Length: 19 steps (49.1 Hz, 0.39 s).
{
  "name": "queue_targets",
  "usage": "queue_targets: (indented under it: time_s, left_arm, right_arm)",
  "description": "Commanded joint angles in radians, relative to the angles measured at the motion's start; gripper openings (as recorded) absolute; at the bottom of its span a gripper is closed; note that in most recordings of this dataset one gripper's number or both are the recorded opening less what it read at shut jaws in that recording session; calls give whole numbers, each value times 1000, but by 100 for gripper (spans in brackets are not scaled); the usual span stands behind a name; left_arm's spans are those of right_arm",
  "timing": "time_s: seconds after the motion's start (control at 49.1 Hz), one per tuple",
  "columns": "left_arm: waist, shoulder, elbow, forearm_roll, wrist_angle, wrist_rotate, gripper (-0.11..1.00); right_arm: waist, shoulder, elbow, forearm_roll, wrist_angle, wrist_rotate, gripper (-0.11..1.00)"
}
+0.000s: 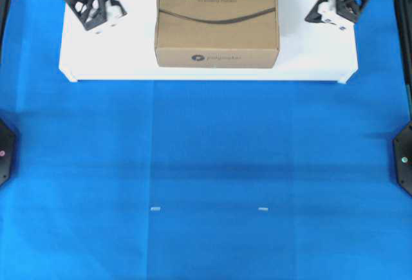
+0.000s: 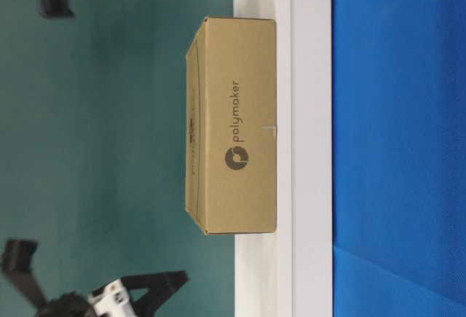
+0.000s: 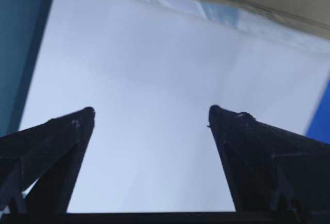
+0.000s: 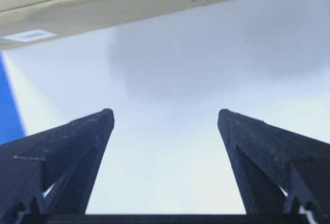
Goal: Place the cardboard box on the stand after clamping it between your arms.
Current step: 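Release the box and pull both grippers outward away from it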
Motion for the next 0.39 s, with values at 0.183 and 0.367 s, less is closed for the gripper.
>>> queue_targets:
  time_s: [0.183, 0.367]
  left_arm:
    - [-141, -175, 126, -2, -192, -54, 87]
    - [-212, -293, 232, -2, -272, -144, 87]
  right_arm:
    - [78, -288, 179, 60, -160, 83, 97]
    - [143, -479, 304, 74, -256, 178, 97]
